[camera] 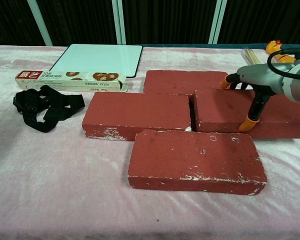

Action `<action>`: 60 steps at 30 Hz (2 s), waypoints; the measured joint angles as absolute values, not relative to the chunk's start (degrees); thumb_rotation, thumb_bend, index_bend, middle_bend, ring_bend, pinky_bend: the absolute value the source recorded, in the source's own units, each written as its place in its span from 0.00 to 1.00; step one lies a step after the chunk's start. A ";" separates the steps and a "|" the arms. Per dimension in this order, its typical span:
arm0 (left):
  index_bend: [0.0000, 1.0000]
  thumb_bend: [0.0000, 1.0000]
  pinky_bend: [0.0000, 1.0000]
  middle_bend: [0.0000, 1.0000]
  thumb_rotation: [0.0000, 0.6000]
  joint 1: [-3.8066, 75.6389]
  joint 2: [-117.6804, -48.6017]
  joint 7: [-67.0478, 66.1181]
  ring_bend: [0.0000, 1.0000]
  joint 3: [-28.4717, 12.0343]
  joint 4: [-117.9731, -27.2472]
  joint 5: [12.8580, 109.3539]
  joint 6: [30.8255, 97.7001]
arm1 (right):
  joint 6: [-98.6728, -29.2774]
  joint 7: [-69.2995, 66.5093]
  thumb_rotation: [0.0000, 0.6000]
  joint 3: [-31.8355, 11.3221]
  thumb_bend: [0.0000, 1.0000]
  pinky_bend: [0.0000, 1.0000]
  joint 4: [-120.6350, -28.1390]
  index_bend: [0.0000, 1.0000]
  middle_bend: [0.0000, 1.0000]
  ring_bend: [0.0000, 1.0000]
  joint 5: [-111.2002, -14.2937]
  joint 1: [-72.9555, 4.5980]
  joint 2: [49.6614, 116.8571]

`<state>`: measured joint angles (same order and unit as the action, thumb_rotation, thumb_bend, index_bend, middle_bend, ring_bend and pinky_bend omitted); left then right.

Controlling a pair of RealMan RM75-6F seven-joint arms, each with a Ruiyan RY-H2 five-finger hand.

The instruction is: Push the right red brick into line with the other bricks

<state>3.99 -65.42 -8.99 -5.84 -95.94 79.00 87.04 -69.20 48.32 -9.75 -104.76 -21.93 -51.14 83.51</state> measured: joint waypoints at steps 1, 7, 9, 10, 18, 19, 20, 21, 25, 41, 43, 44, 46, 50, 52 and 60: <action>0.10 0.25 0.00 0.06 1.00 3.98 -65.41 -8.96 0.00 -5.85 -95.95 78.98 87.04 | -69.28 48.43 1.00 -9.79 0.05 0.10 -104.63 0.15 0.27 0.31 -21.76 -51.25 83.70; 0.10 0.25 0.00 0.06 1.00 3.99 -65.36 -8.90 0.00 -5.92 -95.94 78.85 87.01 | -69.76 48.44 1.00 -10.25 0.05 0.10 -103.99 0.15 0.27 0.31 -21.33 -51.64 84.92; 0.10 0.25 0.00 0.06 1.00 4.00 -65.37 -8.96 0.00 -5.89 -95.91 78.86 86.97 | -69.86 48.24 1.00 -10.55 0.05 0.10 -103.75 0.15 0.27 0.31 -21.35 -51.78 85.41; 0.10 0.25 0.00 0.06 1.00 4.01 -65.37 -8.99 0.00 -5.88 -95.91 78.87 86.97 | -69.86 48.20 1.00 -10.65 0.05 0.10 -103.65 0.15 0.27 0.31 -21.36 -51.86 85.61; 0.10 0.25 0.00 0.06 1.00 4.01 -65.37 -9.03 0.00 -5.95 -95.91 78.73 86.97 | -69.85 48.10 1.00 -10.90 0.05 0.10 -102.99 0.15 0.26 0.30 -21.47 -52.27 86.85; 0.10 0.25 0.00 0.06 1.00 4.01 -65.36 -9.04 0.00 -5.94 -95.92 78.73 86.94 | -69.85 48.05 1.00 -10.94 0.05 0.10 -102.95 0.15 0.26 0.30 -21.50 -52.30 86.96; 0.10 0.25 0.00 0.06 1.00 4.01 -65.35 -9.03 0.00 -5.92 -95.92 78.72 86.92 | -69.85 47.99 1.00 -11.01 0.05 0.10 -102.87 0.15 0.26 0.30 -21.54 -52.34 87.10; 0.10 0.25 0.00 0.06 1.00 4.01 -65.35 -9.01 0.00 -5.93 -95.93 78.72 86.92 | -69.84 47.95 1.00 -11.04 0.04 0.10 -102.82 0.15 0.25 0.29 -21.57 -52.36 87.17; 0.10 0.25 0.00 0.06 1.00 4.01 -65.33 -9.00 0.00 -5.94 -95.93 78.68 86.90 | -69.69 47.91 1.00 -10.98 0.02 0.10 -102.91 0.14 0.17 0.22 -21.56 -52.35 87.09; 0.10 0.25 0.00 0.06 1.00 3.95 -65.38 -9.35 0.00 -5.98 -96.00 78.45 87.00 | -68.28 47.57 1.00 -10.56 0.00 0.10 -103.49 0.00 0.00 0.09 -21.61 -52.47 86.28; 0.10 0.25 0.00 0.06 1.00 3.96 -65.37 -9.35 0.00 -6.01 -96.01 78.42 87.00 | -68.29 47.56 1.00 -10.56 0.00 0.10 -103.54 0.00 0.00 0.09 -21.52 -52.52 86.27; 0.10 0.25 0.00 0.06 1.00 3.96 -65.38 -9.37 0.00 -6.01 -96.02 78.42 87.00 | -68.24 47.58 1.00 -10.54 0.00 0.10 -103.67 0.00 0.00 0.09 -21.44 -52.55 86.21; 0.10 0.25 0.00 0.06 1.00 3.97 -65.39 -9.42 0.00 -6.00 -96.01 78.42 87.00 | -68.17 47.58 1.00 -10.54 0.00 0.10 -103.94 0.00 0.00 0.09 -21.29 -52.59 86.07; 0.10 0.25 0.00 0.06 1.00 3.95 -65.40 -9.45 0.00 -6.02 -95.97 78.38 87.04 | -68.31 46.85 1.00 -11.10 0.00 0.10 -104.59 0.00 0.00 0.08 -21.53 -52.59 85.73; 0.10 0.25 0.00 0.06 1.00 3.93 -65.41 -9.44 0.00 -6.05 -95.93 78.37 87.12 | -68.53 46.06 1.00 -11.67 0.00 0.10 -104.95 0.00 0.00 0.08 -22.02 -52.49 85.38; 0.10 0.25 0.00 0.06 1.00 3.87 -65.47 -9.39 0.00 -6.00 -95.85 78.66 87.37 | -71.14 42.77 1.00 -12.98 0.00 0.10 -106.87 0.00 0.00 0.07 -27.78 -50.77 81.21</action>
